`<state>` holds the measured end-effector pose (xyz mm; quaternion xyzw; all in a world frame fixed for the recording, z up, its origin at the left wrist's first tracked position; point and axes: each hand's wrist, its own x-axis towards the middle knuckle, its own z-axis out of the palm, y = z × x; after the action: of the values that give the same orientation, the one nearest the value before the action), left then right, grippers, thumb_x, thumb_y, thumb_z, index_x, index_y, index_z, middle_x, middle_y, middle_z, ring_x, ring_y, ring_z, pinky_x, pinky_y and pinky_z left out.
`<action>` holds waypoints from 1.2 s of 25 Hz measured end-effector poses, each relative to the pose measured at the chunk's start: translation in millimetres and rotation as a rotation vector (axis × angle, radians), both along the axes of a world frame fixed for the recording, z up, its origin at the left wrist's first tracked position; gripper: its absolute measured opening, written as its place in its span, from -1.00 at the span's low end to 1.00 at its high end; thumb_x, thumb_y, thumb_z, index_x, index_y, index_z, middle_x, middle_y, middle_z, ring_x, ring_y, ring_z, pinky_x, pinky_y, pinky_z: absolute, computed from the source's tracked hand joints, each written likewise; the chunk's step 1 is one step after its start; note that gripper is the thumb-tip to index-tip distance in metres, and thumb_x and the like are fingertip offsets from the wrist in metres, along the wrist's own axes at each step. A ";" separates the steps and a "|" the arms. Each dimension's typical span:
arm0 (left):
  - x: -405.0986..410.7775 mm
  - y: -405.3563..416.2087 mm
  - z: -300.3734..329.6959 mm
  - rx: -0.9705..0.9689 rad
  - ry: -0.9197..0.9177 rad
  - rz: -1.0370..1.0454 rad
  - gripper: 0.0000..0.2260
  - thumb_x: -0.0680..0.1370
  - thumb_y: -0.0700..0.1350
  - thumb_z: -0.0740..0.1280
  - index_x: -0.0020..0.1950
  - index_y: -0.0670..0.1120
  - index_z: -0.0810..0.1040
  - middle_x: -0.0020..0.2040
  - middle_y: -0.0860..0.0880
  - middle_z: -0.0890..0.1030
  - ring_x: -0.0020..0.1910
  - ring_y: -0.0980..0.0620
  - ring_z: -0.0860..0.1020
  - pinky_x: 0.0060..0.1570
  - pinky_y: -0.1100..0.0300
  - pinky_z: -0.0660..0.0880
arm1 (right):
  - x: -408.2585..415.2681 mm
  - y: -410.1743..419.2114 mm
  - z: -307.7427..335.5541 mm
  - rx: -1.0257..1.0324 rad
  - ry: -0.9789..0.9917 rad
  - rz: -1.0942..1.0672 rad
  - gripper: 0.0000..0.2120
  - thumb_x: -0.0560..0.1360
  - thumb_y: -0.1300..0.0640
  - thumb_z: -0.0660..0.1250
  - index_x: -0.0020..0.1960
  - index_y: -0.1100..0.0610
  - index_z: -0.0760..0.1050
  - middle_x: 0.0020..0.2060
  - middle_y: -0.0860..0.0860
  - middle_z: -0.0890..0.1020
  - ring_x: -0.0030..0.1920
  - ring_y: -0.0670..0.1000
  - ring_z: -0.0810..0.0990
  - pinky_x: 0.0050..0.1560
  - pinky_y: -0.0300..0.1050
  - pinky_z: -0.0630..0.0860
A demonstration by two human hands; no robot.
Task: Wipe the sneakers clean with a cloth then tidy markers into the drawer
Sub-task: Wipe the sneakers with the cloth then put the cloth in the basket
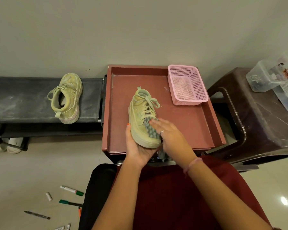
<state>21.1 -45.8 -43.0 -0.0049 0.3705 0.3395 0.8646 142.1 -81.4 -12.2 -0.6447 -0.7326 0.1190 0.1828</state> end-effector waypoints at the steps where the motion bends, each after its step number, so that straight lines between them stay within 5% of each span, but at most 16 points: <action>1: 0.5 -0.5 -0.6 -0.010 -0.001 0.006 -0.36 0.50 0.37 0.13 0.30 -0.09 0.54 0.18 -0.20 0.63 0.08 -0.14 0.61 0.01 -0.02 0.59 | -0.2 8.1 1.1 -0.017 0.020 -0.054 -0.49 0.33 0.46 0.28 0.27 0.22 0.51 0.21 0.12 0.58 0.27 0.21 0.47 0.25 0.17 0.45; 3: -1.5 1.1 -2.3 -0.035 -0.009 0.043 -0.36 0.51 0.36 0.13 0.29 -0.11 0.55 0.17 -0.21 0.63 0.07 -0.15 0.61 0.06 -0.03 0.54 | -11.1 12.4 10.6 -0.072 0.081 -0.110 -0.53 0.44 0.36 0.16 0.32 0.16 0.48 0.30 0.08 0.51 0.36 0.15 0.37 0.36 0.13 0.34; 6: -7.4 7.3 -4.9 -0.064 -0.016 0.039 -0.32 0.50 0.38 0.11 0.28 -0.13 0.56 0.10 -0.21 0.66 0.00 -0.14 0.65 -0.04 0.02 0.59 | -26.7 -17.7 18.4 -0.011 0.151 -0.041 -0.47 0.35 0.15 0.07 0.23 0.30 0.52 0.23 0.20 0.54 0.33 0.15 0.39 0.38 -0.23 0.16; 9: -6.3 7.1 -4.9 -0.073 0.008 0.021 -0.31 0.50 0.39 0.11 0.25 -0.15 0.57 0.06 -0.22 0.67 -0.04 -0.14 0.67 -0.10 0.03 0.61 | -23.2 -30.9 10.5 0.028 0.179 0.003 -0.47 0.30 0.27 0.10 0.23 0.35 0.50 0.22 0.23 0.54 0.32 0.13 0.37 0.32 -0.17 0.18; 14: -5.2 7.7 -1.7 -0.052 -0.025 0.103 -0.38 0.53 0.34 0.12 0.24 -0.15 0.55 0.03 -0.24 0.67 0.03 -0.17 0.62 -0.01 -0.03 0.59 | -16.5 17.9 14.2 -0.088 0.252 -0.205 -0.41 0.45 0.50 0.08 0.41 0.13 0.36 0.40 0.03 0.39 0.44 0.04 0.27 0.46 0.03 0.18; 19: -15.4 16.4 -9.6 -0.068 -0.038 0.003 -0.26 0.48 0.40 0.07 0.37 -0.15 0.48 0.26 -0.23 0.57 0.23 -0.16 0.56 0.06 0.00 0.56 | -52.3 -31.6 27.2 -0.022 0.224 -0.062 -0.45 0.43 0.20 -0.05 0.34 0.32 0.40 0.37 0.16 0.39 0.43 0.03 0.25 0.45 -0.27 0.01; 21: -14.5 14.8 -9.6 -0.069 -0.032 -0.004 -0.24 0.48 0.41 0.07 0.38 -0.15 0.47 0.26 -0.24 0.57 0.22 -0.17 0.57 0.05 0.00 0.57 | -48.0 -34.4 23.3 0.003 0.249 -0.039 -0.52 0.45 0.30 0.00 0.30 0.42 0.40 0.33 0.22 0.39 0.39 0.06 0.26 0.42 -0.39 -0.09; 24: -10.8 12.9 -4.4 -0.056 -0.011 0.065 -0.36 0.53 0.34 0.09 0.32 -0.12 0.53 0.14 -0.24 0.63 0.06 -0.16 0.61 -0.04 0.01 0.58 | -24.1 -3.4 22.9 -0.139 0.309 -0.168 -0.42 0.42 0.52 0.07 0.41 0.26 0.34 0.41 0.06 0.35 0.44 -0.02 0.26 0.43 -0.39 0.03; 27: -10.5 13.4 4.4 -0.033 -0.032 0.063 -0.38 0.54 0.33 0.11 0.31 -0.13 0.52 0.09 -0.24 0.65 -0.02 -0.15 0.62 -0.15 0.04 0.61 | -8.4 17.8 32.9 -0.213 0.408 -0.237 -0.44 0.43 0.53 0.08 0.38 0.24 0.39 0.37 0.02 0.42 0.40 -0.07 0.32 0.30 -0.56 0.10; 30: -12.3 18.5 3.6 -0.005 -0.060 0.094 -0.40 0.57 0.28 0.08 0.37 -0.15 0.48 0.16 -0.25 0.61 0.08 -0.15 0.59 0.05 0.01 0.58 | -29.2 0.2 40.4 -0.128 0.392 -0.205 -0.41 0.42 0.46 0.11 0.44 0.23 0.31 0.44 0.03 0.30 0.46 -0.05 0.22 0.45 -0.32 0.07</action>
<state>8.9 -27.3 -39.4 -0.0347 0.3445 0.3785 0.8584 112.9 -81.2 28.3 -0.6905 -0.6047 0.2692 0.2916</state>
